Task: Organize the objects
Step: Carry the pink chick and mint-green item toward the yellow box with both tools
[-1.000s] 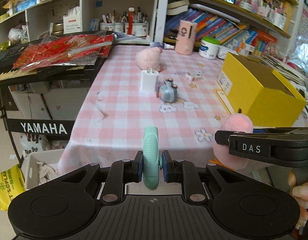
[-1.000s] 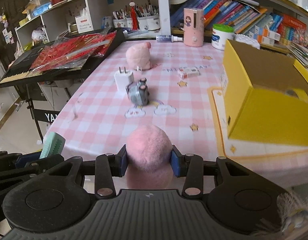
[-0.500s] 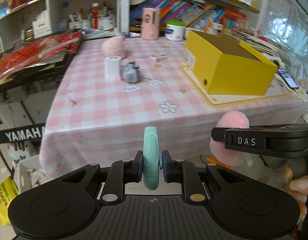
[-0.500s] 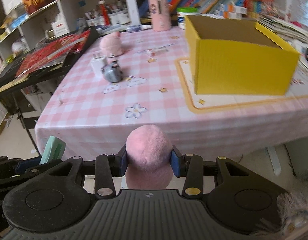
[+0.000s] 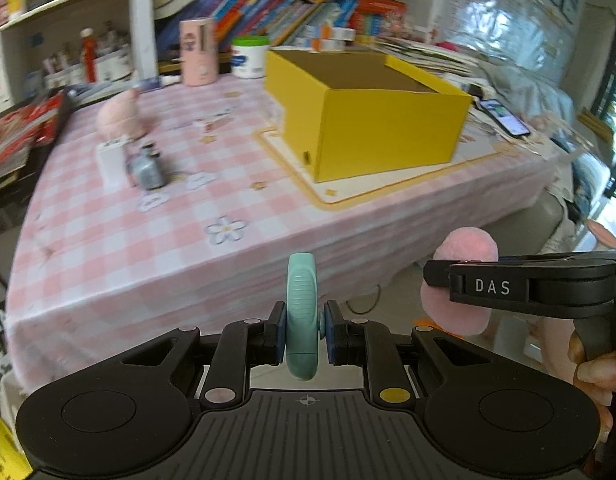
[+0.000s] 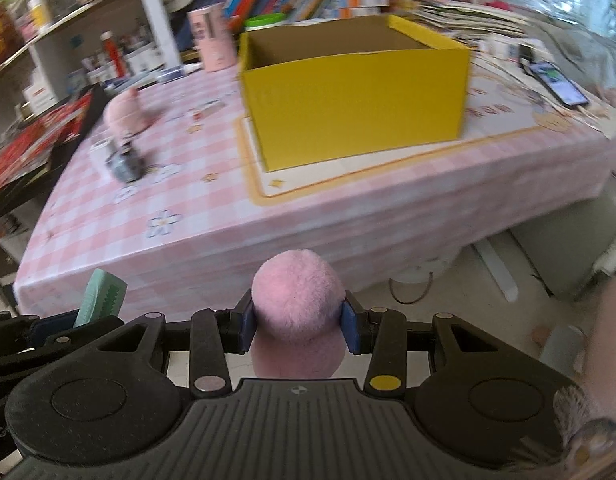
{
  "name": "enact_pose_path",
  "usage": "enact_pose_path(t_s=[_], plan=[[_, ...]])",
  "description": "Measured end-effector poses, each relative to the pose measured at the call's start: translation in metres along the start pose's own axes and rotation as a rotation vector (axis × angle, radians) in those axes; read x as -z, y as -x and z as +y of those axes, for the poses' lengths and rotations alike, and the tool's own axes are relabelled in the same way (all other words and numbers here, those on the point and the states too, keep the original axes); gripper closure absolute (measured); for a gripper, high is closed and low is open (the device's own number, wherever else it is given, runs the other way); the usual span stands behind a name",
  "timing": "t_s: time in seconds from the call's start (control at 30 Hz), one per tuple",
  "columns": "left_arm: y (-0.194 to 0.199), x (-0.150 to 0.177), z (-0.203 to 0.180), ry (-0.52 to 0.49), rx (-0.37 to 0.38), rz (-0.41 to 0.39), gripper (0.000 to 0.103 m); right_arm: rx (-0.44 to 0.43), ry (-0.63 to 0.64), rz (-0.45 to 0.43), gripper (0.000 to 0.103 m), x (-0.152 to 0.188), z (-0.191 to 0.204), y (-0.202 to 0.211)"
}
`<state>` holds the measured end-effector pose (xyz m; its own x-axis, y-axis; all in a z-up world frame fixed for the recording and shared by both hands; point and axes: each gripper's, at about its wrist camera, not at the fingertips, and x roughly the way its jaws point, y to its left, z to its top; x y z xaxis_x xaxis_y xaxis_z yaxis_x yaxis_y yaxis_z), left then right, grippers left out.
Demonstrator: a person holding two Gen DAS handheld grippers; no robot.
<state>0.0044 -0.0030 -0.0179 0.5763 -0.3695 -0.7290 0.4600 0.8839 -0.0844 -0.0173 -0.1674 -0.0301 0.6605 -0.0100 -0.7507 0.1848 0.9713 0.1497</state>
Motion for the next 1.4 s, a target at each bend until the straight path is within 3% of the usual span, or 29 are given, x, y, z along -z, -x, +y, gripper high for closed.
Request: enact_pose_path(t_s=[0.3,0.67,0.87,1.4], plan=[[-0.013,-0.016,-0.026,-0.056,0.062,-0.013,0.086,0.069,-0.056,-0.017,0.063,-0.005,-0.032,0.007],[-0.025,-0.037,-0.031,-0.058,0.061,-0.032,0.086,0.069,-0.05,-0.033,0.063,-0.028,-0.041,-0.002],[-0.032,-0.044,-0.034,-0.06,0.099,-0.039,0.085,0.067,-0.046,-0.031,0.063,-0.034,-0.043,-0.007],[-0.038,-0.086,-0.048,-0.092,0.122,-0.152,0.085,0.062,-0.043,-0.091,0.063,-0.071,-0.059,-0.012]])
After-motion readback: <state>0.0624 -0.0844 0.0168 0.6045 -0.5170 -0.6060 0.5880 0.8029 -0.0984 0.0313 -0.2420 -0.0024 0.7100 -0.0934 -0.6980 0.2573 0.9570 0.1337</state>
